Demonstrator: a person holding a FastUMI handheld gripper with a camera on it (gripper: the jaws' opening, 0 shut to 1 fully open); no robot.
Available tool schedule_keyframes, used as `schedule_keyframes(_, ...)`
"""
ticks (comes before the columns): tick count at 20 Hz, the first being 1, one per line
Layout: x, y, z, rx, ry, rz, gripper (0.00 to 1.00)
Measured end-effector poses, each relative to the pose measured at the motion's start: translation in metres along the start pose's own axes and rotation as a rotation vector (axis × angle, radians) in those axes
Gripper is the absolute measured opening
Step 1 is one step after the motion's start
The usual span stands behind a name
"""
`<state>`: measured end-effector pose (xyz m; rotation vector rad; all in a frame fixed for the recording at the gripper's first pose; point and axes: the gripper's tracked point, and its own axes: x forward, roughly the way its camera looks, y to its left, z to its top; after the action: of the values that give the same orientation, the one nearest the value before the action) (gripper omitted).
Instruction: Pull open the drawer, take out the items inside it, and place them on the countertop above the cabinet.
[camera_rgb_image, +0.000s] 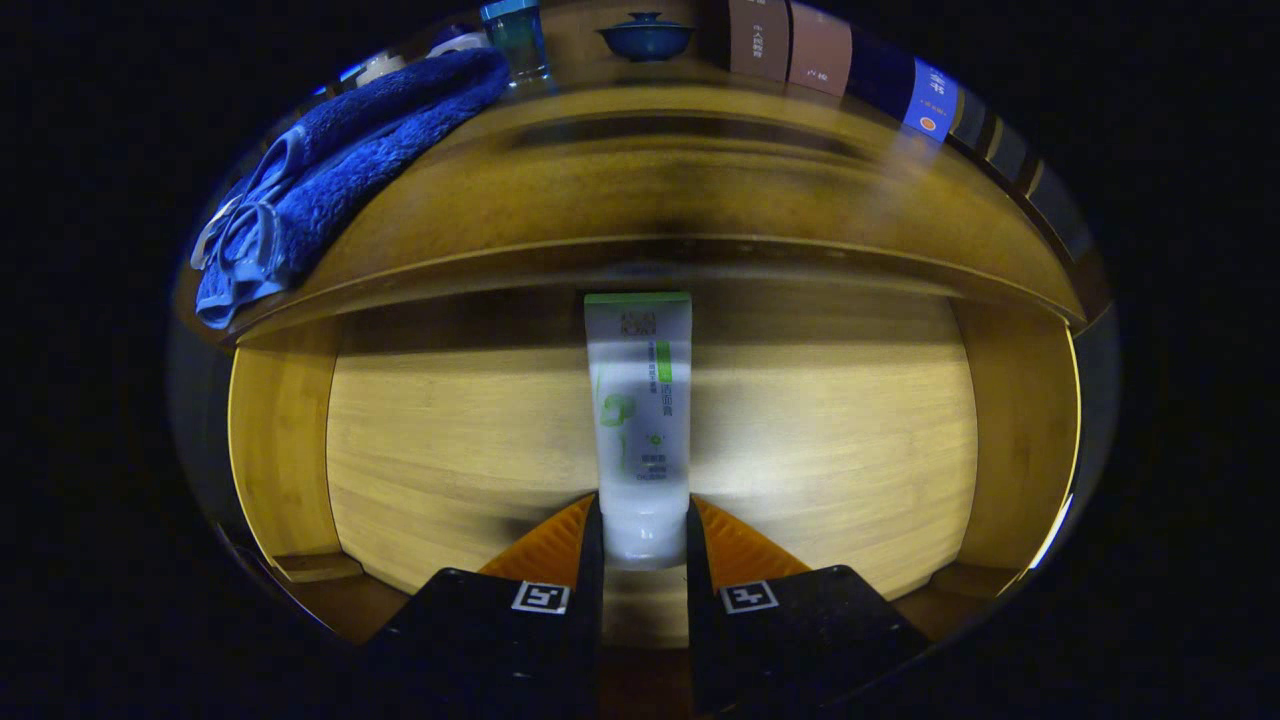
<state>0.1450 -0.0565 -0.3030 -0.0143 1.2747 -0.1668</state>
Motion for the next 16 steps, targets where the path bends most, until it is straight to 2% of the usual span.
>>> schedule_keyframes(3,-0.016,0.001,-0.016,-0.016,0.005,0.021,0.4)
schedule_keyframes(10,-0.084,0.005,-0.042,-0.031,-0.098,0.088,0.4)
schedule_keyframes(13,-0.123,0.009,-0.024,-0.025,-0.215,0.119,0.4)
schedule_keyframes(16,-0.152,0.011,0.016,-0.019,-0.314,0.131,0.4)
